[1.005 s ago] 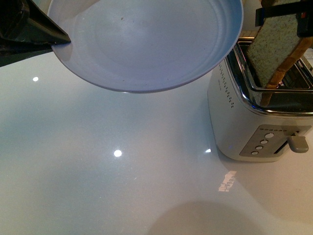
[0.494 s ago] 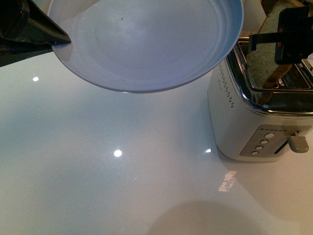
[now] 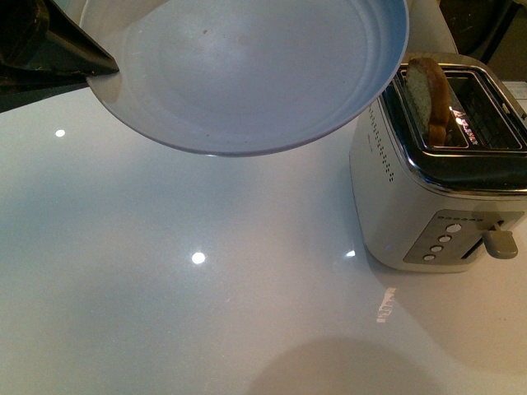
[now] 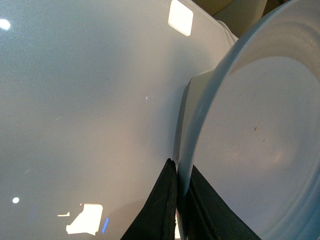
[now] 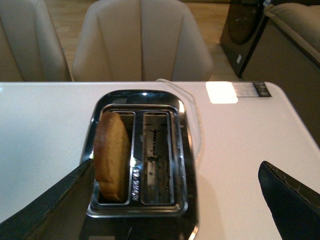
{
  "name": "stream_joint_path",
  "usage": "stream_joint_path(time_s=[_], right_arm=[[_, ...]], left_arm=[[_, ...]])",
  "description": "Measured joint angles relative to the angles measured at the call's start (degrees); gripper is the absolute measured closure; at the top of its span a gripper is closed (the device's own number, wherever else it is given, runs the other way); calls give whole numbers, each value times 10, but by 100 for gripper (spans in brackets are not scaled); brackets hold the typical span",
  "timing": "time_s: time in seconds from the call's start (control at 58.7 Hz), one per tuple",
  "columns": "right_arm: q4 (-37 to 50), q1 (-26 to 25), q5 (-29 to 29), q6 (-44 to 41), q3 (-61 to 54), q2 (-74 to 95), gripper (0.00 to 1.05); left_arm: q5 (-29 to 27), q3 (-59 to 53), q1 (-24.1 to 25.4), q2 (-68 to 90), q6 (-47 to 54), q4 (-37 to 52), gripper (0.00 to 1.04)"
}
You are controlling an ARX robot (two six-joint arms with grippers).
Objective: Left arm holds plate, right arm toasts bread
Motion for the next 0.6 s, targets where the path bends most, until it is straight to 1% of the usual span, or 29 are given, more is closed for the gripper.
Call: stream_joint_path(time_s=[0.085,0.153,0.426,0.46,0.477,0.545,0.562,0.596], right_arm=[[-49,-16,-1,-3,-24,-94,9],[-52,-19,-1,-4,-26,-128,9],[-54,-19,-4,-5,-27,-132,9],[-30,-24,-27,-5,-35,-135,12],[1,-29,-51,-5,-46,-138,15],[75,-40,-99,-5,-82,-150,25],[83,-42,-103,-5,-88,-152,27],[102,-47,-112,-5,-106,-162,34]], left_arm=[[0,0,0,0,0,0,102],[0,0,0,0,0,0,102],[-1,0,0,0,0,0,102],[0,0,0,0,0,0,102],[0,0,0,0,0,0,102],[0,0,0,0,0,0,102],[0,0,0,0,0,0,102],[0,0,0,0,0,0,102]])
